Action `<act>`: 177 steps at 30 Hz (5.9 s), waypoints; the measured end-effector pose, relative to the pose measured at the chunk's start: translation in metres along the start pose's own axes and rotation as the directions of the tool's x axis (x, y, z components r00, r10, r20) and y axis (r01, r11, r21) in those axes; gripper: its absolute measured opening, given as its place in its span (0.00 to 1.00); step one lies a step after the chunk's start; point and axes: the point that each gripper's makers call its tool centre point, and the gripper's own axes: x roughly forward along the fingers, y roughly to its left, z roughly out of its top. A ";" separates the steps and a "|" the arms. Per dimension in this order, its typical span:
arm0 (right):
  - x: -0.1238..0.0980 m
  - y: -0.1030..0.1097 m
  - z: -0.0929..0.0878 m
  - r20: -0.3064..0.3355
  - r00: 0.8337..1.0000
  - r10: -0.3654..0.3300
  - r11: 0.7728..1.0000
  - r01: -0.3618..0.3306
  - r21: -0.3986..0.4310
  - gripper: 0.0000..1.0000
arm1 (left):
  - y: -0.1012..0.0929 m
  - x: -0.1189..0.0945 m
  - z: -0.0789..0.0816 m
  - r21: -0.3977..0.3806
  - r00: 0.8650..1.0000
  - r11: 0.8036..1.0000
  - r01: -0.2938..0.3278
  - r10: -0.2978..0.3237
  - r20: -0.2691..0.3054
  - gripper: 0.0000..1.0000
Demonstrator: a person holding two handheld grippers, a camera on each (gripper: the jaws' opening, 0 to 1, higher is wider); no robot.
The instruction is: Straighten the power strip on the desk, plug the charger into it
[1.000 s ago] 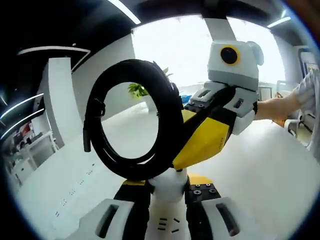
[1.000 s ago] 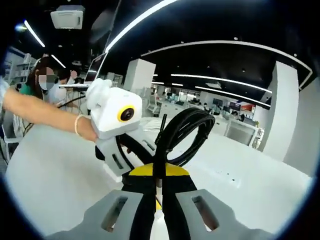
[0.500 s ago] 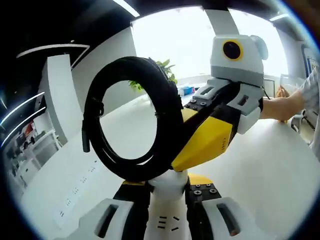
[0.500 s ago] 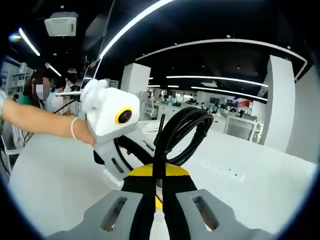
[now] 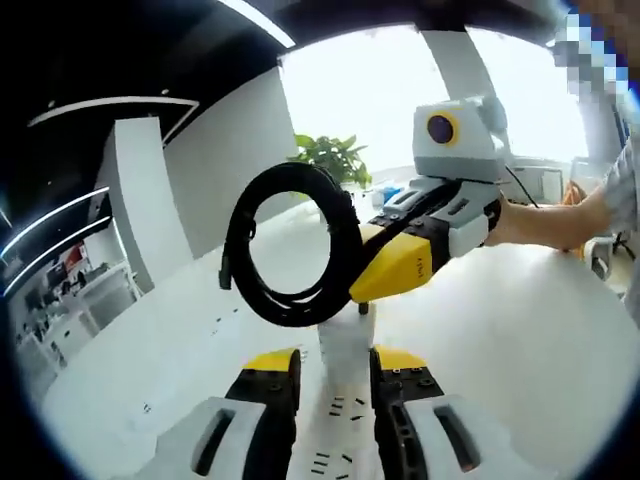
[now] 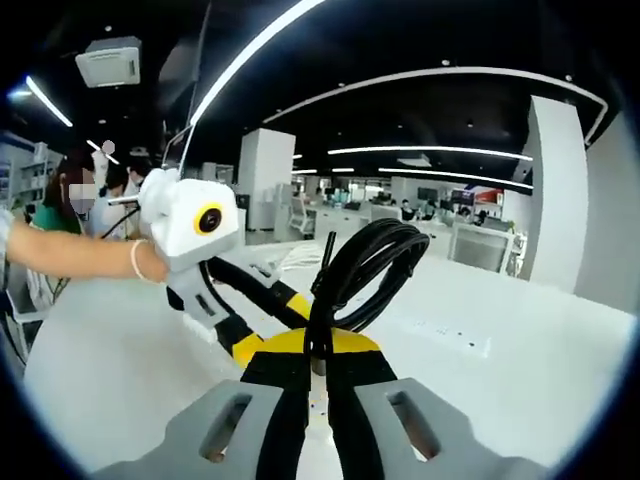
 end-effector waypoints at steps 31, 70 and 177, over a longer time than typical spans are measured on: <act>0.001 -0.005 0.002 0.021 1.000 0.012 0.999 -0.013 0.039 0.03 | 0.024 -0.050 -0.067 -0.158 0.894 0.982 0.100 -0.158 -0.419 0.77; 0.002 0.000 0.001 0.027 0.999 0.027 0.998 -0.028 0.050 0.03 | 0.006 -0.031 -0.087 -0.068 0.535 0.965 0.253 -0.198 -0.822 0.66; 0.002 0.020 -0.024 -0.423 0.869 0.258 0.815 -0.430 -0.388 0.00 | 0.007 -0.029 -0.090 -0.034 0.403 0.915 0.403 -0.211 -0.891 0.66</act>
